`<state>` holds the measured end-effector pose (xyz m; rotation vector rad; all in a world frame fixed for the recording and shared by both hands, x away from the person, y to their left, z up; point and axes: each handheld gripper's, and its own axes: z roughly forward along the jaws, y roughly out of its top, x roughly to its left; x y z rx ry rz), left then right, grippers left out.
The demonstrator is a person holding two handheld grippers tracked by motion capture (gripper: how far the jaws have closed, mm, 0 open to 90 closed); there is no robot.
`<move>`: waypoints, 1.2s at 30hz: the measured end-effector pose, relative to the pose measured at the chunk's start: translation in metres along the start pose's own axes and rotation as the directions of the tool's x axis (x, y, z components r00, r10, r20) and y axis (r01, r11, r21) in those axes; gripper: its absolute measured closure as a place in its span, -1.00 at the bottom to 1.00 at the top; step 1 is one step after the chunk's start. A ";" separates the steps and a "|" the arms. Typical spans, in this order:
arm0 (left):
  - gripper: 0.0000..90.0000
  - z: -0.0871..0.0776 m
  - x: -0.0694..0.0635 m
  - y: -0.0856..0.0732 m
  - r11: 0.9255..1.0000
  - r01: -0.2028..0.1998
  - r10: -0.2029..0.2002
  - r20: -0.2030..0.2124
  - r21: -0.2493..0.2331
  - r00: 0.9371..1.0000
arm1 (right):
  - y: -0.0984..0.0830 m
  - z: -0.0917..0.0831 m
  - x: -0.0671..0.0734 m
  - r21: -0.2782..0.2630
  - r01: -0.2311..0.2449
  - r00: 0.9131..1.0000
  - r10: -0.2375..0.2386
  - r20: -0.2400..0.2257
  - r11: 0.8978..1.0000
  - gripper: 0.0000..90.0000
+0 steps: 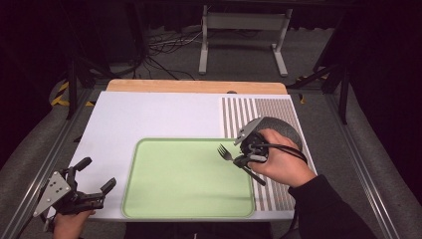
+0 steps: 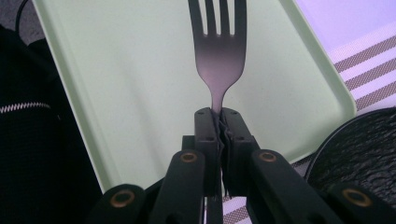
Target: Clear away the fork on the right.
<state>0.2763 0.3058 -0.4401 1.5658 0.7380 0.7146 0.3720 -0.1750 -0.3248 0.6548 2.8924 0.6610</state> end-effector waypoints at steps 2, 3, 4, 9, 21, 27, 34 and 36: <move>-1.00 0.000 0.000 0.000 1.000 -0.002 0.002 0.000 -0.001 1.000 | 0.002 0.003 0.001 0.000 -0.041 0.999 0.041 -0.001 0.999 0.92; -1.00 0.000 0.000 0.000 1.000 0.000 0.000 0.002 0.000 1.000 | 0.002 0.003 0.000 0.001 -0.059 0.998 0.059 0.004 0.998 0.92; -1.00 0.000 0.000 0.000 1.000 0.000 0.000 0.001 -0.001 1.000 | 0.003 0.004 0.000 -0.005 -0.093 0.996 0.093 0.001 0.996 0.92; -1.00 0.000 0.000 0.000 1.000 0.003 -0.003 0.003 0.001 1.000 | 0.004 0.006 0.001 -0.023 -0.179 0.984 0.179 -0.009 0.984 0.92; -1.00 0.000 0.000 0.000 1.000 0.002 -0.002 0.004 -0.001 1.000 | 0.007 0.015 -0.001 -0.004 -0.342 0.940 0.342 0.007 0.940 0.92; -1.00 0.000 0.000 0.000 1.000 0.004 -0.004 0.006 -0.002 1.000 | 0.008 0.019 -0.003 -0.005 -0.401 0.916 0.401 0.004 0.916 0.92; -1.00 0.000 0.000 0.000 1.000 0.003 -0.003 0.007 -0.001 1.000 | 0.009 0.028 -0.008 -0.002 -0.498 0.867 0.498 0.014 0.867 0.92; -1.00 0.000 0.001 0.000 1.000 0.005 -0.005 0.005 -0.003 1.000 | 0.009 0.031 -0.008 0.001 -0.508 0.861 0.508 0.018 0.861 0.92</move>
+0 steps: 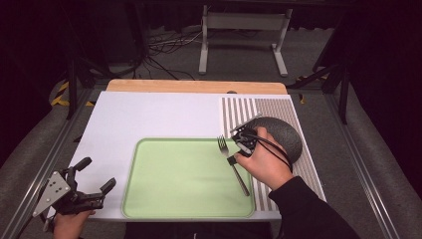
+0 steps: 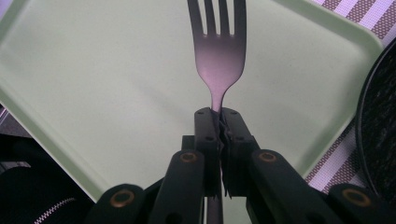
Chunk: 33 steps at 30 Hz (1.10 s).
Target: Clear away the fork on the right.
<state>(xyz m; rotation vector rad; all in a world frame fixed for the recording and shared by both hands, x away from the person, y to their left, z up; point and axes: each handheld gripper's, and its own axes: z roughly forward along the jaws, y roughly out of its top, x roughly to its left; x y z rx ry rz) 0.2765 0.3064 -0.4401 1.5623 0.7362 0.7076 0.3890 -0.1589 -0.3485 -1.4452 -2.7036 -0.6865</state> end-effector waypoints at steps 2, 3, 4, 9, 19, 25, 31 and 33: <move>-1.00 0.000 0.000 0.000 1.000 -0.001 0.001 0.001 0.000 1.000 | 0.000 0.002 0.000 0.008 -0.003 1.000 0.003 -0.008 1.000 0.92; -1.00 0.000 0.000 0.000 1.000 -0.002 0.002 0.001 0.000 1.000 | 0.000 0.003 0.000 0.012 -0.005 1.000 0.005 -0.008 1.000 0.92; -1.00 0.000 0.000 0.000 1.000 -0.002 0.002 0.002 0.000 1.000 | 0.000 0.004 0.000 0.017 -0.005 1.000 0.005 -0.008 1.000 0.92; -1.00 0.000 0.000 0.000 1.000 -0.001 0.001 0.001 0.000 1.000 | -0.001 0.013 -0.002 0.038 -0.033 0.999 0.034 -0.019 0.999 0.92; -1.00 0.000 0.000 0.000 1.000 -0.003 0.003 0.002 0.000 1.000 | -0.001 0.031 -0.007 0.077 -0.058 0.998 0.059 -0.005 0.995 0.91; -1.00 0.000 0.000 0.000 1.000 -0.005 0.005 0.001 0.000 1.000 | -0.001 0.036 -0.010 0.081 -0.071 0.997 0.072 -0.008 0.994 0.91; -1.00 0.000 0.000 0.000 1.000 -0.003 0.003 0.001 -0.001 1.000 | -0.002 0.041 -0.016 0.067 -0.087 0.996 0.088 -0.014 0.994 0.91; -1.00 0.000 0.000 0.000 1.000 -0.003 0.003 0.001 -0.001 1.000 | -0.002 0.043 -0.018 0.065 -0.096 0.995 0.097 -0.015 0.993 0.91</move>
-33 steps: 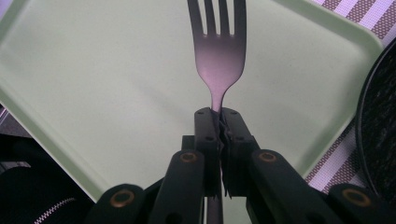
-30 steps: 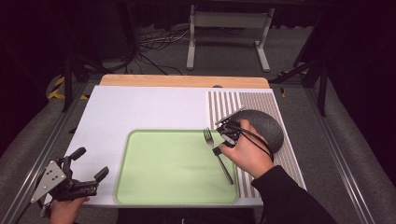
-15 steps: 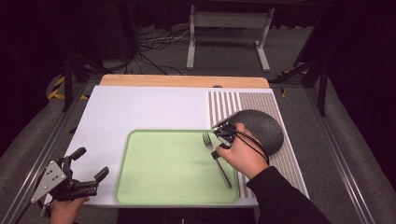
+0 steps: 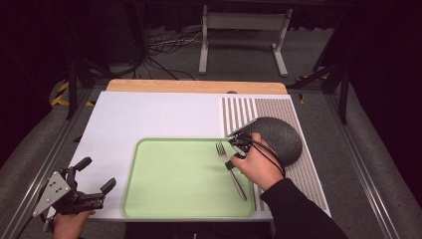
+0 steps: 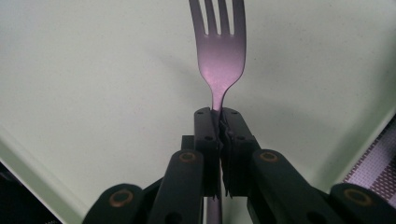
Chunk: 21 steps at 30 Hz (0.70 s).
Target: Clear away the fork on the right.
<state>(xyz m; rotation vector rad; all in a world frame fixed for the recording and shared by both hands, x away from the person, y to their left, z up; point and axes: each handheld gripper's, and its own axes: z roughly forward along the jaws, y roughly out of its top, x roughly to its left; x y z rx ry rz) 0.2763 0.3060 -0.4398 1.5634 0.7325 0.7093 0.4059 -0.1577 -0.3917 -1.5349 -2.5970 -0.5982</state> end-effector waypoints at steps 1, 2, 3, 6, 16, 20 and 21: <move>-1.00 0.000 0.000 0.000 1.000 -0.001 0.001 0.000 0.000 1.000 | 0.000 0.001 -0.001 0.001 0.000 1.000 0.000 0.001 1.000 0.91; -1.00 0.000 0.000 0.000 1.000 0.000 0.000 0.000 0.000 1.000 | 0.000 0.002 -0.001 0.001 -0.006 1.000 0.006 0.002 1.000 0.91; -1.00 0.000 0.000 0.000 1.000 0.000 0.000 0.000 0.000 1.000 | 0.000 0.003 -0.001 -0.002 -0.010 1.000 0.010 0.006 1.000 0.91; -1.00 0.000 0.000 0.000 1.000 0.000 0.000 0.001 0.000 1.000 | 0.000 0.005 -0.003 0.002 -0.014 1.000 0.014 0.002 1.000 0.91; -1.00 0.000 0.000 0.000 1.000 0.000 0.000 0.001 0.000 1.000 | 0.000 0.015 -0.008 0.014 -0.032 0.999 0.031 0.041 0.999 0.90; -1.00 0.000 0.000 0.000 1.000 -0.002 0.002 0.001 0.000 1.000 | -0.001 0.018 -0.009 0.023 -0.037 0.999 0.036 0.040 0.999 0.90; -1.00 0.000 0.000 0.000 1.000 -0.002 0.002 0.001 0.000 1.000 | 0.000 0.018 -0.009 0.026 -0.038 0.998 0.037 0.042 0.999 0.90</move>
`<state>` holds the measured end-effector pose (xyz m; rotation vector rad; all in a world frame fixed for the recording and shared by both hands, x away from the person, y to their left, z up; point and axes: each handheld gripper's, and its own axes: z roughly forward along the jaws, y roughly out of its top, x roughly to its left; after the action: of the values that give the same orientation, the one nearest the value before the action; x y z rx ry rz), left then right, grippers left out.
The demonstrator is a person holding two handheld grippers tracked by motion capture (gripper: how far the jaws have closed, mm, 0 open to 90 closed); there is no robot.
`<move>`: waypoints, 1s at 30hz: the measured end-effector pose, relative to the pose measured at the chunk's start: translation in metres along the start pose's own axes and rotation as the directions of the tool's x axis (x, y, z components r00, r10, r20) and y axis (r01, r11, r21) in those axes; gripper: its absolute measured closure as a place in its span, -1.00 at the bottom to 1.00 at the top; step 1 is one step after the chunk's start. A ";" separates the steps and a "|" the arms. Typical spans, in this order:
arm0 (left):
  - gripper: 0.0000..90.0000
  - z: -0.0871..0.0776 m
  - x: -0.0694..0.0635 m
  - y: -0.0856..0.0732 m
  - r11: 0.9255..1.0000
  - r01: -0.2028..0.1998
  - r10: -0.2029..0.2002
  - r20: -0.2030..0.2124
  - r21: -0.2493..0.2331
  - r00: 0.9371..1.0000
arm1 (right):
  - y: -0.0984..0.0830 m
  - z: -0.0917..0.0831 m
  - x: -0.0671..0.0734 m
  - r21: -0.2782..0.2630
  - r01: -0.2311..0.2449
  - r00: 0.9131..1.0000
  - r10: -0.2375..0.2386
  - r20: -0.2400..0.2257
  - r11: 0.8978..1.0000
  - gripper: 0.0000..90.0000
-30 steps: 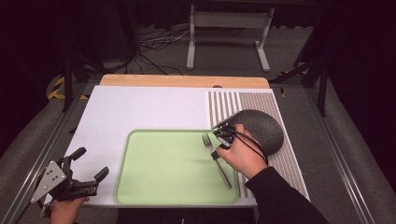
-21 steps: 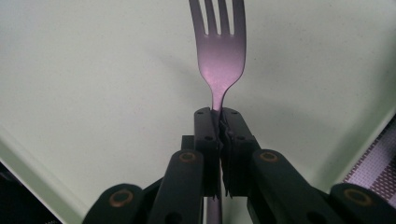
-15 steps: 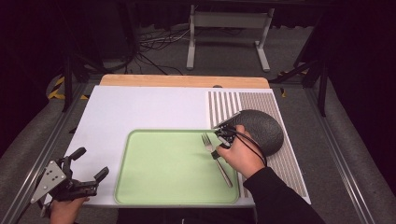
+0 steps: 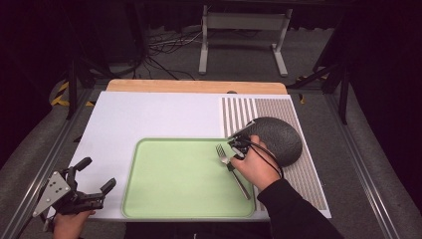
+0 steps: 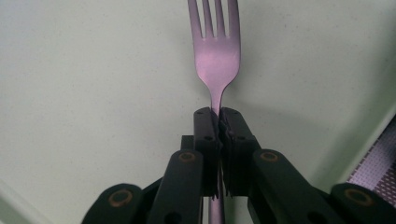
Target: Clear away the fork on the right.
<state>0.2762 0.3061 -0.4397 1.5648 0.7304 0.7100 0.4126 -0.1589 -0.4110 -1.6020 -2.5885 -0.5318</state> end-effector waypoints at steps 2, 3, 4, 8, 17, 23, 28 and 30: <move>-1.00 0.000 0.000 0.000 1.000 0.000 0.000 0.000 0.000 1.000 | 0.000 0.001 0.000 0.006 -0.001 1.000 0.001 0.003 1.000 0.90; -1.00 0.000 0.000 0.000 1.000 0.001 -0.001 0.000 0.000 1.000 | 0.000 0.002 -0.001 0.007 -0.002 1.000 0.002 0.002 1.000 0.90; -1.00 0.000 0.000 0.000 1.000 0.000 0.000 0.000 0.000 1.000 | 0.000 0.002 -0.001 0.006 -0.006 1.000 0.006 0.000 1.000 0.90; -1.00 0.000 0.000 0.000 1.000 0.002 -0.002 0.001 0.000 1.000 | 0.000 0.004 -0.001 0.014 -0.008 1.000 0.008 -0.001 1.000 0.90; -1.00 0.000 0.000 0.000 1.000 -0.002 0.002 0.000 0.000 1.000 | 0.000 0.007 -0.002 0.047 -0.020 1.000 0.020 0.000 0.999 0.90; -1.00 0.000 0.000 0.000 1.000 0.000 0.000 0.000 0.000 1.000 | 0.001 0.008 -0.002 0.051 -0.010 1.000 0.009 0.004 0.999 0.89; -1.00 0.000 0.000 0.000 1.000 0.002 -0.002 0.001 0.000 1.000 | 0.000 0.005 -0.002 0.037 0.003 1.000 -0.002 -0.002 0.999 0.73; -1.00 0.000 0.000 0.000 1.000 0.000 0.000 0.000 0.000 1.000 | 0.000 0.004 -0.002 0.014 0.010 1.000 -0.010 -0.004 1.000 0.59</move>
<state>0.2762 0.3061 -0.4397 1.5653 0.7305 0.7102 0.4139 -0.1590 -0.4150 -1.5826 -2.5934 -0.5153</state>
